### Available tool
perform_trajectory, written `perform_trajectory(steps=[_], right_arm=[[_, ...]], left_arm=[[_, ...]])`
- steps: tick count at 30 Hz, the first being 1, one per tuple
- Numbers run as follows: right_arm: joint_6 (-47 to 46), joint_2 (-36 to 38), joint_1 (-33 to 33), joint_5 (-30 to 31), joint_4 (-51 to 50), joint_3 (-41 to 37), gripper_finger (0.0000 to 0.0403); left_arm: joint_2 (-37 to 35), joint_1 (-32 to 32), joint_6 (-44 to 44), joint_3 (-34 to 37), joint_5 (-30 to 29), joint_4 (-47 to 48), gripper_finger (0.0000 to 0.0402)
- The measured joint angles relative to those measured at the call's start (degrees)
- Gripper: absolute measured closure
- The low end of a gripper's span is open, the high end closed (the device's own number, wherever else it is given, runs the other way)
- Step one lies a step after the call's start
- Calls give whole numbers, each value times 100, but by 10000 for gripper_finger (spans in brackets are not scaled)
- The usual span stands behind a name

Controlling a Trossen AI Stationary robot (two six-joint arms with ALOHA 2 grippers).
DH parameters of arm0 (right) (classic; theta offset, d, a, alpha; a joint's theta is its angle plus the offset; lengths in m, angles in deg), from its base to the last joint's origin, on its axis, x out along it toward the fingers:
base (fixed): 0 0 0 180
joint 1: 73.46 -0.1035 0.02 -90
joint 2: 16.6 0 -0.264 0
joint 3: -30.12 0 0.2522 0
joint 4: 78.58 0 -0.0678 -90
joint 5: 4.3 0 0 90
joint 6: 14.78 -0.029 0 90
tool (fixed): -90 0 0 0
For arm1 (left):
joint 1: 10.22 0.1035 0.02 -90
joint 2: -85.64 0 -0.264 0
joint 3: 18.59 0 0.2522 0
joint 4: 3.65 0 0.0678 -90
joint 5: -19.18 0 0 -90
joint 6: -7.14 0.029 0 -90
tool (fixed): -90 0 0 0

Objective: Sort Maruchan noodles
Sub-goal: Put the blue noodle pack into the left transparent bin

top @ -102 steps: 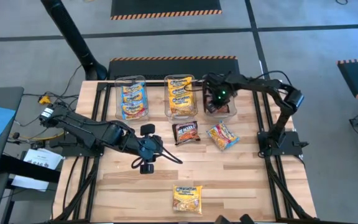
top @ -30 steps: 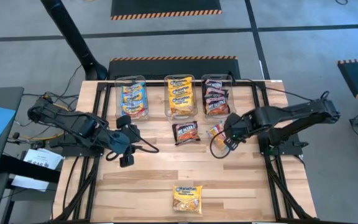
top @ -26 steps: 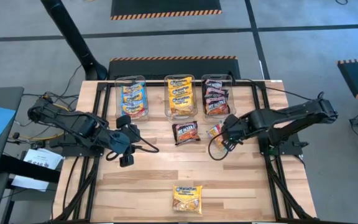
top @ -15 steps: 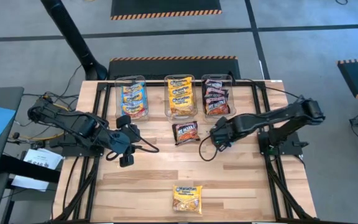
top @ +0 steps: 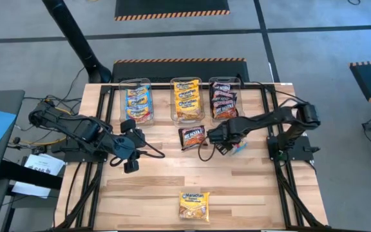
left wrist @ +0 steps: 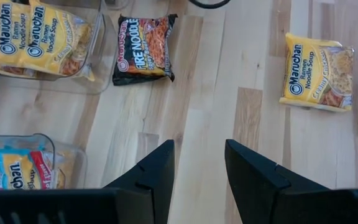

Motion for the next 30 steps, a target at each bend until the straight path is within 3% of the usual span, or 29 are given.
perform_trajectory(steps=[9, 13, 22, 30], right_arm=[[321, -392, 112, -501, 505, 13, 175], [315, -460, 112, -553, 536, 18, 225], [267, -374, 8, -563, 460, -4, 382], [105, 59, -437, -530, 453, -28, 398]], left_arm=[[0, 0, -44, 0, 19, 17, 271], [0, 0, -44, 0, 140, 19, 271], [0, 4, 7, 0, 151, 22, 271], [0, 4, 17, 0, 149, 57, 271]])
